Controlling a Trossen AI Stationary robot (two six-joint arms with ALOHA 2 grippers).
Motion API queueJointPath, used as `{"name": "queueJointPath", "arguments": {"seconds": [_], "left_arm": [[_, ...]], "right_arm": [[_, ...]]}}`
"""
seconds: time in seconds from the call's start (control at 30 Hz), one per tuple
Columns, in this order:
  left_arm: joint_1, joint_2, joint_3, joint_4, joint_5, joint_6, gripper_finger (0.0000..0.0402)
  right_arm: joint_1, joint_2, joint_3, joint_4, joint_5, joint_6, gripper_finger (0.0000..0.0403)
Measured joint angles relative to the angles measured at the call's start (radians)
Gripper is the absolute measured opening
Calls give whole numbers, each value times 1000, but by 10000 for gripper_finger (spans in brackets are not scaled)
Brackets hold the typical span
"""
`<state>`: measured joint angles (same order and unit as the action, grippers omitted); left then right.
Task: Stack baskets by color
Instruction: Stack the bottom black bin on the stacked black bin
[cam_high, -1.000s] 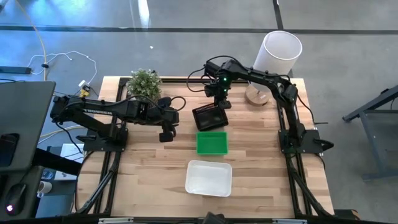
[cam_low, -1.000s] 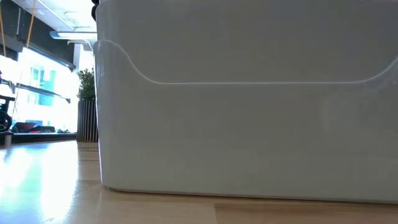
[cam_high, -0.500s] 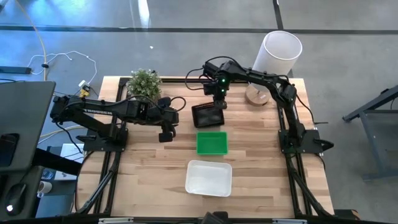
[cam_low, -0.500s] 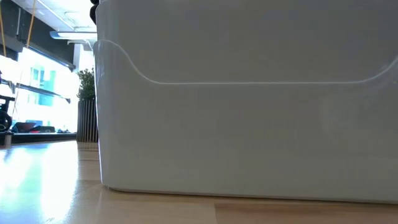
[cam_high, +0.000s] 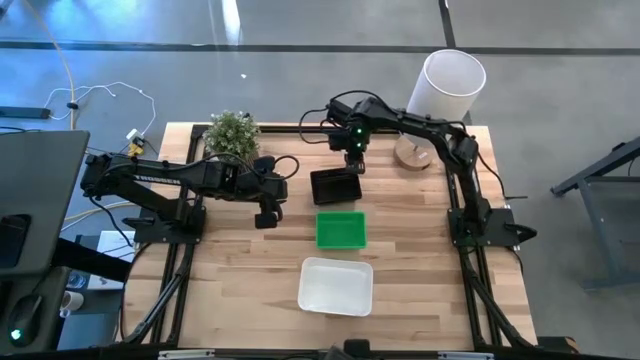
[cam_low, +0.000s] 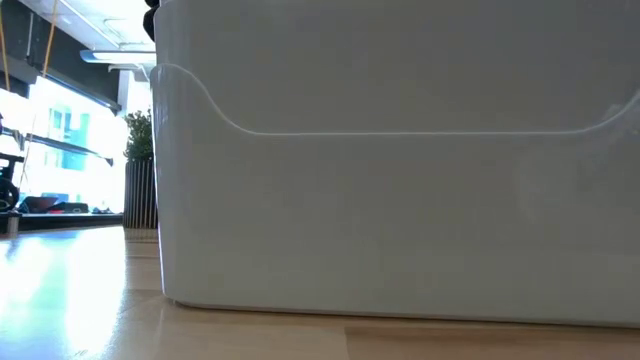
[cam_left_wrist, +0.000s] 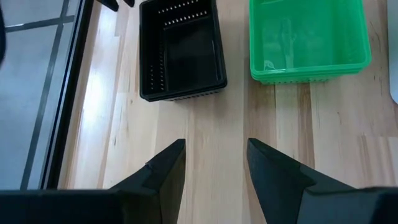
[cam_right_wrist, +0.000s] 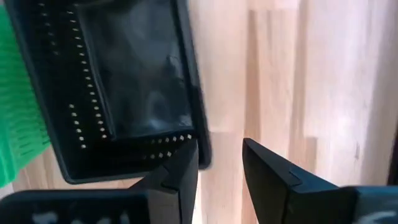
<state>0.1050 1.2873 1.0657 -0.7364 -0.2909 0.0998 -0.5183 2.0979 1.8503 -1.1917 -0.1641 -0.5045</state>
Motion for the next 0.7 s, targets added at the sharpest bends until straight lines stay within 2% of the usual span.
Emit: {"name": "queueJointPath", "arguments": {"seconds": [0.33, 0.7], "left_arm": [[0, 0, 0, 0, 0, -2, 156], [0, 0, 0, -1, 0, 7, 157]], "right_arm": [[95, 0, 0, 96, 48, -122, 113], [116, 54, 0, 112, 104, -113, 113]]}}
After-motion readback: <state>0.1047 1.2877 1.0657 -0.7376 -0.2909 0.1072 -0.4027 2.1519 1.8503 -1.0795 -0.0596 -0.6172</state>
